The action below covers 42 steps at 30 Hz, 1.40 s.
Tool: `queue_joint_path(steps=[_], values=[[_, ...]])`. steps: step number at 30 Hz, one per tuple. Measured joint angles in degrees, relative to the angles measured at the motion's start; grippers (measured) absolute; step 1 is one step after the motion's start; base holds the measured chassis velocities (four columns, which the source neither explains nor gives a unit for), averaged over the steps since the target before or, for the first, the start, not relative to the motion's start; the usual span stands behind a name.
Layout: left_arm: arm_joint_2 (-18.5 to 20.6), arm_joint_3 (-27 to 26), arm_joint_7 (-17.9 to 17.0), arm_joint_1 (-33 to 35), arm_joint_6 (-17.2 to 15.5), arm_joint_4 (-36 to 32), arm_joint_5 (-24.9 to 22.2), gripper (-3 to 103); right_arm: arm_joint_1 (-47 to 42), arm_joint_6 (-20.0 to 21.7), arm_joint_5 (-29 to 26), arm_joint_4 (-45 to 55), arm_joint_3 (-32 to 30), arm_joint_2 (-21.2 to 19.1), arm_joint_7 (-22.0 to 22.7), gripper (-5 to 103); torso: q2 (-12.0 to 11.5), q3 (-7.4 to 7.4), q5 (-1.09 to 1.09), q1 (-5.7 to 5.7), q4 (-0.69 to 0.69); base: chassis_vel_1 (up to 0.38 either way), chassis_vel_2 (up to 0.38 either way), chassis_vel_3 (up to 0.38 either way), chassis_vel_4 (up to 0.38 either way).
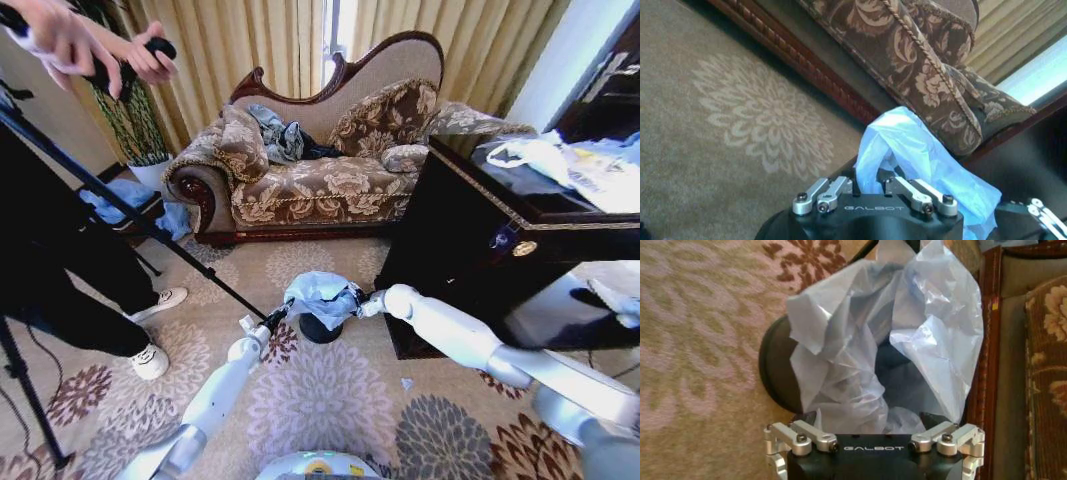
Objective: Place a garbage bag over the trash bin.
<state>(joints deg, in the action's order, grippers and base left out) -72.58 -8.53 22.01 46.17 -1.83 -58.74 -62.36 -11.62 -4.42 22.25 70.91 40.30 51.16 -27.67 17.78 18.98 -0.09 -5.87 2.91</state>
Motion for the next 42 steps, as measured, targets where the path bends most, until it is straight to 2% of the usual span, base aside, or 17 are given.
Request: queue_joint_path(steps=[4,6,9,11,14,15,17,18,21,23,24,27,30,33,34,38,42], values=[[0.3,0.05,-0.21,0.33,0.29,0.3,0.87,26,-1.42,0.7,-1.84,4.86,-0.17,-4.72,0.07,100,0.0,0.0,0.01,0.0,0.01,0.0,0.0,0.0,0.0],[0.32,0.1,-0.23,0.37,0.5,0.73,1.17,26,-1.73,0.79,-2.28,5.94,-0.36,-5.81,0.16,100,0.0,0.0,0.02,0.0,0.01,0.0,0.0,0.0,0.0],[0.36,0.11,-0.4,0.72,1.17,1.72,1.72,38,-2.67,1.13,-4.19,10.06,-1.26,-9.43,0.64,100,0.0,0.0,0.0,0.0,0.0,0.0,0.0,0.0,0.0],[0.4,0.08,-0.42,0.91,1.38,1.82,1.89,38,-2.94,1.24,-4.83,11.2,-1.62,-10.3,0.8,100,0.0,0.0,0.0,0.0,0.01,0.0,0.0,0.0,0.0],[0.78,-0.08,-0.43,1.83,2.35,1.83,3.1,54,-4.93,1.67,-6.95,15.33,-3.84,-12.97,1.6,100,0.0,0.0,0.0,0.0,0.01,0.0,0.0,0.0,0.0],[0.78,-0.08,-0.43,1.83,2.35,1.83,3.1,54,-4.93,1.67,-6.95,15.33,-3.84,-12.97,1.6,100,0.0,0.0,0.0,0.0,0.01,0.0,0.0,0.0,0.0],[1.57,-0.5,-0.42,3.28,3.29,1.38,4.07,65,-7.96,2.5,-8.96,18.54,-6.51,-14.75,3.27,100,0.0,0.0,-0.01,0.0,0.0,0.0,0.0,0.0,0.0],[1.57,-0.5,-0.42,3.28,3.29,1.38,4.07,65,-7.96,2.5,-8.96,18.54,-6.51,-14.75,3.27,100,0.0,0.0,-0.01,0.0,0.0,0.0,0.0,0.0,0.0],[2.94,-1.45,0.5,5.6,4.6,-0.23,4.3,82,-11.83,3.17,-10.53,21.23,-9.96,-15.92,4.54,100,0.0,-0.01,-0.01,0.01,0.0,0.0,0.0,0.0,0.0],[3.13,-1.63,0.81,5.95,4.94,-0.45,4.31,82,-12.38,3.19,-10.61,21.47,-10.42,-16.02,4.66,100,0.0,-0.01,0.0,0.01,0.0,0.0,0.0,0.0,0.0],[3.49,-1.94,1.56,6.51,5.52,-0.94,4.27,86,-13.65,3.19,-10.75,21.92,-11.43,-16.29,5.01,100,0.0,-0.01,0.0,0.01,-0.01,0.0,0.0,0.0,0.0],[3.73,-2.16,2.59,6.7,6.37,-1.07,4.27,88,-14.81,3.18,-11.13,22.16,-12.3,-16.53,5.57,100,0.0,-0.01,0.0,0.01,-0.01,0.0,0.0,0.0,0.0],[3.0,-2.43,4.4,5.06,9.24,1.62,6.11,92,-17.83,3.32,-12.69,23.19,-14.21,-16.94,7.66,100,0.0,0.0,0.0,0.0,-0.01,0.0,0.0,0.0,0.0],[2.15,-2.94,4.45,3.93,10.95,2.88,7.05,85,-19.57,3.69,-13.45,23.66,-14.9,-17.39,9.51,100,0.0,0.0,0.0,0.0,0.0,0.0,0.0,0.0,0.0],[1.8,-3.2,4.63,3.53,11.52,3.02,6.88,87,-20.25,3.72,-13.47,23.77,-15.21,-17.57,9.86,100,0.0,0.0,0.01,0.0,0.01,0.0,0.0,0.0,0.0],[1.41,-3.33,5.88,3.23,11.8,2.75,6.02,89,-20.97,3.74,-13.28,24.07,-15.29,-17.96,9.98,100,0.0,0.0,0.0,0.0,0.01,0.0,0.0,0.0,0.0],[1.71,-2.91,10.56,4.35,9.72,-0.4,3.96,90,-21.28,3.99,-12.56,24.39,-14.85,-18.05,9.85,100,0.0,0.0,-0.01,0.0,0.0,0.0,0.0,0.0,0.0]])
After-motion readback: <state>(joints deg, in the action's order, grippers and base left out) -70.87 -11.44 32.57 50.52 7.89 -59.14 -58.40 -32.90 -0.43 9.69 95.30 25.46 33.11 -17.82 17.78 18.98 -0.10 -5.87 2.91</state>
